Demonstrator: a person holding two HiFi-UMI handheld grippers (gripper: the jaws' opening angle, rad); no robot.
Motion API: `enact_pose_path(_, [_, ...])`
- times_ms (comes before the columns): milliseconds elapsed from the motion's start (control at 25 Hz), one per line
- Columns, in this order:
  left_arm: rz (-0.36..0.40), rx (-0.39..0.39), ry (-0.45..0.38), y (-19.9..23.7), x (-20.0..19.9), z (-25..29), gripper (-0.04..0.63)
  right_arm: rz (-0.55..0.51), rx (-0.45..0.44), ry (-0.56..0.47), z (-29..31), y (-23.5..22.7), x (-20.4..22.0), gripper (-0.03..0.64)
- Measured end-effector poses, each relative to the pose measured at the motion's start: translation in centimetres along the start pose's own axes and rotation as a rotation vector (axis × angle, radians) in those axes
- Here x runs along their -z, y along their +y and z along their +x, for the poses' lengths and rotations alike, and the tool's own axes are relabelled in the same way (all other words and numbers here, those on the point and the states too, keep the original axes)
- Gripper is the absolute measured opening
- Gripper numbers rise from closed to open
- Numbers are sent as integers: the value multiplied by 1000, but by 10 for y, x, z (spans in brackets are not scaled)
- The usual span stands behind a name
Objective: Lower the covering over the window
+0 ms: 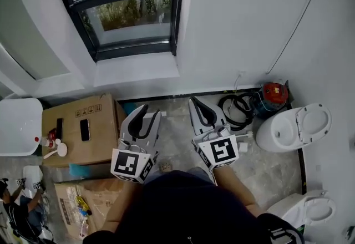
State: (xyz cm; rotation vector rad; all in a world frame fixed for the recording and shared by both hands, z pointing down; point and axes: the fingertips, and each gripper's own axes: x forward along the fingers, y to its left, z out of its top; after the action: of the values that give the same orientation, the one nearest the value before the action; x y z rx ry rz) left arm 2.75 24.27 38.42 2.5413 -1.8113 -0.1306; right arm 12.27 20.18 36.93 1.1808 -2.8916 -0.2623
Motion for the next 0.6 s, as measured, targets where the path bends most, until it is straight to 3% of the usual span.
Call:
enact_pose_path(360, [-67, 58, 15, 35, 19, 28, 146, -2, 66, 91, 27, -8, 29, 12])
enact_pose_path(600, [-75, 76, 14, 59, 20, 56, 146, 7, 68, 82, 71, -23, 37, 12])
